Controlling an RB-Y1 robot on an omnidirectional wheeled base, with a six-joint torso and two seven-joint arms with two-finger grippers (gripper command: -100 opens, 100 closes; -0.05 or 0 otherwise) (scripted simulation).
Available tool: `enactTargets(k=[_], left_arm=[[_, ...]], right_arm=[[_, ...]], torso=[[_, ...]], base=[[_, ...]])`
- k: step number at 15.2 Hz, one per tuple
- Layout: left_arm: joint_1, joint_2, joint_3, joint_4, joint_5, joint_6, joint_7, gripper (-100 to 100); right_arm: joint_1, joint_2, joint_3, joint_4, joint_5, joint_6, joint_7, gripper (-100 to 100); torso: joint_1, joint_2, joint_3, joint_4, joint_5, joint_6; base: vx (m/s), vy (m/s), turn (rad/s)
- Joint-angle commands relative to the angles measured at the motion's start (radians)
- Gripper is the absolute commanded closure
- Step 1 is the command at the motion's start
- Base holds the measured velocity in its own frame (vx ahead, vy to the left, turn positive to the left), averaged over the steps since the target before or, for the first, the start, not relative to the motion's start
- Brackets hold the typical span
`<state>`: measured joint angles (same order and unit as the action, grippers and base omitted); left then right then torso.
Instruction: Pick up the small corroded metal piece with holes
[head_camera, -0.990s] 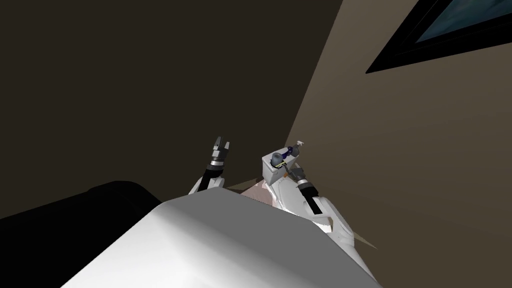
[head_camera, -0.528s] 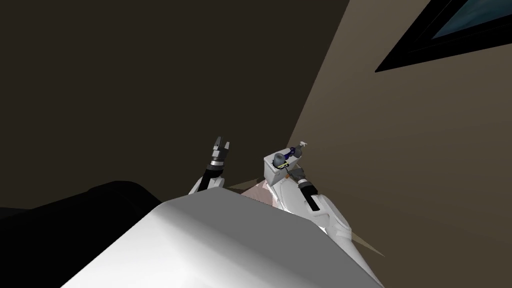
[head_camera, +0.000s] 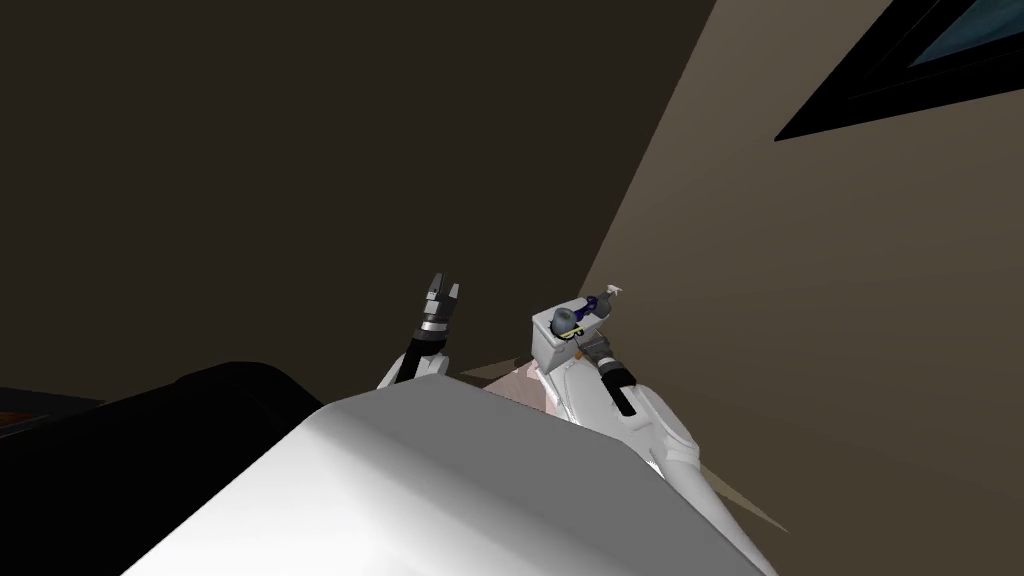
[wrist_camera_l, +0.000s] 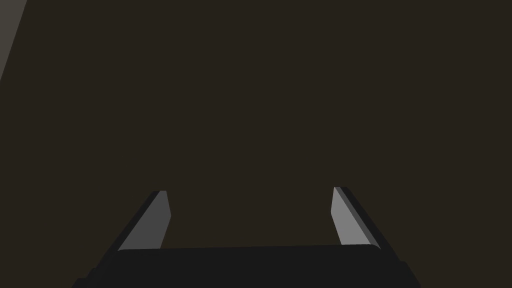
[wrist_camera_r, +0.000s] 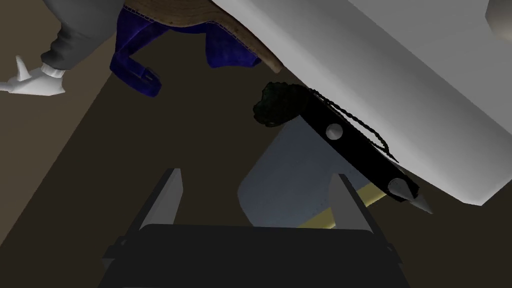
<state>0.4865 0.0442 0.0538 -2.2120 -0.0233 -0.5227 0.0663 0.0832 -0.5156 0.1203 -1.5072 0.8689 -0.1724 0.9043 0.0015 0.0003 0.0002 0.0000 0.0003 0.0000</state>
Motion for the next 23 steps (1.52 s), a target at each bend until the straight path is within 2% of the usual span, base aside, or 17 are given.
enactTargets(k=[1, 4, 6, 7, 10, 14, 16, 17, 22, 23], left_arm=[[0.0, 0.0, 0.0, 0.0, 0.0, 0.0, 0.0, 0], [0.0, 0.0, 0.0, 0.0, 0.0, 0.0, 0.0, 0], [0.0, 0.0, 0.0, 0.0, 0.0, 0.0, 0.0, 0], [0.0, 0.0, 0.0, 0.0, 0.0, 0.0, 0.0, 0], [0.0, 0.0, -0.001, 0.0, 0.0, 0.0, 0.0, 0], [0.0, 0.0, -0.001, 0.0, 0.0, 0.0, 0.0, 0], [0.0, 0.0, -0.002, 0.0, 0.0, 0.0, 0.0, 0], [0.0, 0.0, -0.002, 0.0, 0.0, 0.0, 0.0, 0], [0.0, 0.0, -0.002, 0.0, 0.0, 0.0, 0.0, 0], [0.0, 0.0, -0.002, 0.0, 0.0, 0.0, 0.0, 0]], right_arm=[[-0.019, -0.001, 0.001, 0.039, 0.041, 0.013, 0.05, -100], [-0.032, -0.004, 0.002, 0.063, 0.068, 0.023, 0.084, -100], [-0.055, -0.008, 0.004, 0.106, 0.116, 0.041, 0.137, -100], [-0.055, -0.008, 0.004, 0.106, 0.116, 0.041, 0.138, -100], [-0.082, -0.011, 0.007, 0.157, 0.172, 0.062, 0.203, -100], [-0.098, -0.012, 0.009, 0.188, 0.207, 0.075, 0.241, -100], [-0.091, -0.012, 0.007, 0.178, 0.197, 0.069, 0.231, -100], [-0.091, -0.012, 0.007, 0.178, 0.196, 0.069, 0.231, 100], [-0.088, -0.012, 0.009, 0.181, 0.197, 0.069, 0.232, 100], [-0.087, -0.016, 0.026, 0.192, 0.215, 0.101, 0.22, -100]], torso=[[0.0, 0.0, 0.0, 0.0, 0.0, 0.0], [0.0, 0.0, 0.0, 0.0, 0.0, 0.0], [0.0, 0.0, 0.0, 0.0, 0.0, 0.0], [0.0, 0.0, 0.0, 0.0, 0.0, 0.0], [0.0, -0.001, 0.0, 0.0, 0.0, -0.001], [0.0, -0.003, -0.001, 0.0, 0.0, -0.001], [0.001, -0.003, -0.002, 0.0, 0.0, -0.001], [0.001, -0.003, -0.002, 0.0, 0.0, -0.001], [0.002, -0.002, 0.0, 0.003, 0.002, -0.001], [0.002, -0.002, 0.0, 0.003, 0.002, -0.001]], base=[[-0.006, 0.02, 0.053], [-0.004, 0.02, 0.048], [-0.006, 0.026, 0.065], [-0.008, 0.026, 0.051], [-0.007, 0.023, 0.053], [-0.002, 0.017, 0.034], [0.0, 0.003, 0.005], [0.0, 0.0, 0.0], [-0.002, 0.001, 0.0], [0.002, -0.01, 0.044]])
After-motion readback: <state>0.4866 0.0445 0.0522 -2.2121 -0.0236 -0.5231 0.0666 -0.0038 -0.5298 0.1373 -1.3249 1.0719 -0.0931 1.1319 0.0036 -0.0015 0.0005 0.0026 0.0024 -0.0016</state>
